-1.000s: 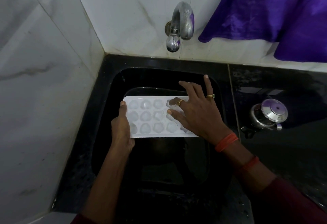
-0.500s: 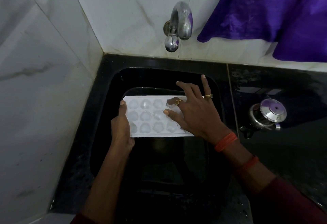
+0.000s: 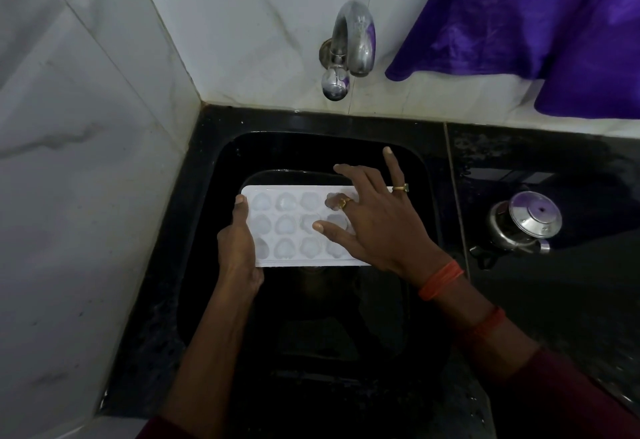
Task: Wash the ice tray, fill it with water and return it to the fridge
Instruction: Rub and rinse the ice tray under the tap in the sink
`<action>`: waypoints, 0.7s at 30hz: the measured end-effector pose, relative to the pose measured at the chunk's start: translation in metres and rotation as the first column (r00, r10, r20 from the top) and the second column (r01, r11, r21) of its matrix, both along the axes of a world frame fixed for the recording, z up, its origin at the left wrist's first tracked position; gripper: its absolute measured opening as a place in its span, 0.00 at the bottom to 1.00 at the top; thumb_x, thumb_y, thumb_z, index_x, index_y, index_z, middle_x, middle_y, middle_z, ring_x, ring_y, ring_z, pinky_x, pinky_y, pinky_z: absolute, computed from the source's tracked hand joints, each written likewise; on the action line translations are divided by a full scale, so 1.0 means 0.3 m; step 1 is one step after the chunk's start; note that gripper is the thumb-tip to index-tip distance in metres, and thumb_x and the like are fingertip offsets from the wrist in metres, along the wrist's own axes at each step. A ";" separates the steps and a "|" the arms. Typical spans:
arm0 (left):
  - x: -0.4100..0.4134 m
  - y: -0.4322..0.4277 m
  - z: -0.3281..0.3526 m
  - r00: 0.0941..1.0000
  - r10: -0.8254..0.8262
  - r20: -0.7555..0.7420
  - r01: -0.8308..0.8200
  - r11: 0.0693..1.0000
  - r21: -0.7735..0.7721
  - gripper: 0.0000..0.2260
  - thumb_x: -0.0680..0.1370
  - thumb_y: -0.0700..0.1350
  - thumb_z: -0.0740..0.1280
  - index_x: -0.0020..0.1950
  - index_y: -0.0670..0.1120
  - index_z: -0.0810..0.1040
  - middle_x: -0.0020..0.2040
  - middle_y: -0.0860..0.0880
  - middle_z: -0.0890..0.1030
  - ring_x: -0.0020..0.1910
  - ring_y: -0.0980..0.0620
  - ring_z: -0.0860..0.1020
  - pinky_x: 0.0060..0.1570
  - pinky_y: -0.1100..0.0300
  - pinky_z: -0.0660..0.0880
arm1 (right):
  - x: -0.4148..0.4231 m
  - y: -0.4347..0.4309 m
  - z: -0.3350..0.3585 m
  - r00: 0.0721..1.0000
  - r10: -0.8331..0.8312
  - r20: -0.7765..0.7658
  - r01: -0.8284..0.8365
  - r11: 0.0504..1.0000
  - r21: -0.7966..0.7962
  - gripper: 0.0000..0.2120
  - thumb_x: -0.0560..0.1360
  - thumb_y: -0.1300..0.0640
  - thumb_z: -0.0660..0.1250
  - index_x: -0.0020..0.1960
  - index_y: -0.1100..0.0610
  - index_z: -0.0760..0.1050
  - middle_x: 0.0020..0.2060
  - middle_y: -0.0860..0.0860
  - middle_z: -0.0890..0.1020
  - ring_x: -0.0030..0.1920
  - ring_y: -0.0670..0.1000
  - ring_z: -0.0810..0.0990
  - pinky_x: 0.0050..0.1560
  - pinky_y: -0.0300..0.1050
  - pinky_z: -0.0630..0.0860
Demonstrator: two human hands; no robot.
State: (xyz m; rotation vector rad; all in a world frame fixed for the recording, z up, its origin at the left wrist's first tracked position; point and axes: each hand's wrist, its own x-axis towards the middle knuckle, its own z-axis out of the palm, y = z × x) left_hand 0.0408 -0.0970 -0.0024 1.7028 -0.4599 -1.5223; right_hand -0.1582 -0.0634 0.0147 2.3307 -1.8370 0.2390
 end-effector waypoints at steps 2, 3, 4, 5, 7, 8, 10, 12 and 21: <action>0.001 0.001 -0.003 1.000 -0.004 0.005 0.004 1.000 0.006 0.19 0.81 0.62 0.61 0.50 0.47 0.81 0.48 0.45 0.86 0.44 0.43 0.85 0.39 0.52 0.81 | 0.002 0.000 -0.005 1.000 0.003 0.006 -0.003 1.000 -0.016 0.30 0.80 0.31 0.53 0.57 0.51 0.84 0.69 0.54 0.76 0.70 0.53 0.73 0.79 0.67 0.47; 0.002 0.001 -0.005 1.000 -0.002 0.005 0.002 1.000 0.007 0.20 0.81 0.62 0.61 0.51 0.47 0.81 0.48 0.45 0.86 0.45 0.44 0.85 0.39 0.53 0.81 | 0.002 -0.001 -0.008 1.000 0.002 0.009 -0.002 1.000 -0.012 0.30 0.80 0.31 0.53 0.57 0.51 0.84 0.69 0.54 0.77 0.70 0.54 0.74 0.79 0.68 0.47; 0.004 0.000 -0.007 1.000 0.000 0.004 0.000 1.000 0.005 0.20 0.81 0.62 0.61 0.52 0.47 0.81 0.48 0.45 0.86 0.45 0.44 0.85 0.39 0.53 0.81 | 0.001 -0.001 -0.011 1.000 0.000 0.009 0.000 1.000 0.000 0.30 0.80 0.31 0.53 0.58 0.51 0.84 0.69 0.54 0.76 0.70 0.54 0.73 0.79 0.68 0.47; 0.005 -0.001 -0.006 1.000 0.000 0.005 0.000 1.000 0.004 0.20 0.80 0.62 0.61 0.53 0.47 0.81 0.48 0.45 0.86 0.45 0.44 0.85 0.39 0.52 0.81 | 0.000 0.000 -0.014 1.000 -0.003 0.007 0.003 1.000 0.015 0.31 0.80 0.31 0.52 0.59 0.51 0.83 0.69 0.55 0.76 0.71 0.54 0.73 0.79 0.68 0.47; 0.005 -0.005 -0.008 1.000 0.000 0.006 0.000 1.000 0.008 0.20 0.80 0.63 0.61 0.53 0.47 0.81 0.48 0.45 0.86 0.45 0.44 0.85 0.39 0.52 0.81 | -0.002 0.002 -0.018 1.000 -0.006 0.001 0.006 1.000 0.029 0.31 0.80 0.30 0.51 0.60 0.50 0.83 0.69 0.55 0.76 0.71 0.55 0.72 0.79 0.68 0.45; 0.005 -0.004 -0.007 1.000 -0.001 0.008 0.001 1.000 0.010 0.20 0.80 0.63 0.61 0.52 0.47 0.81 0.48 0.45 0.86 0.45 0.44 0.85 0.39 0.53 0.81 | -0.003 0.003 -0.018 1.000 -0.005 0.004 0.005 1.000 0.021 0.31 0.80 0.30 0.52 0.60 0.50 0.83 0.69 0.55 0.76 0.71 0.55 0.73 0.79 0.67 0.45; 0.005 -0.003 -0.005 1.000 -0.005 0.016 0.005 1.000 0.013 0.20 0.80 0.63 0.61 0.51 0.48 0.81 0.48 0.45 0.86 0.44 0.44 0.85 0.38 0.53 0.81 | -0.004 0.004 -0.014 1.000 -0.001 0.027 0.001 1.000 -0.022 0.29 0.79 0.31 0.54 0.58 0.50 0.84 0.68 0.54 0.77 0.70 0.54 0.74 0.79 0.67 0.45; 0.007 -0.001 -0.005 1.000 0.007 0.011 -0.007 1.000 0.011 0.20 0.80 0.63 0.61 0.52 0.47 0.81 0.49 0.45 0.86 0.45 0.44 0.85 0.38 0.53 0.81 | -0.004 0.007 -0.010 0.999 -0.001 0.052 0.004 0.998 -0.062 0.27 0.79 0.32 0.57 0.56 0.50 0.85 0.66 0.53 0.78 0.68 0.53 0.75 0.79 0.66 0.46; 0.006 0.010 0.004 1.000 0.011 0.008 -0.011 1.000 0.021 0.19 0.81 0.63 0.61 0.51 0.48 0.80 0.46 0.46 0.85 0.43 0.46 0.85 0.33 0.56 0.80 | -0.002 0.032 -0.015 1.000 -0.002 0.024 0.004 0.997 -0.072 0.30 0.79 0.30 0.55 0.58 0.50 0.85 0.67 0.53 0.78 0.69 0.54 0.75 0.79 0.66 0.41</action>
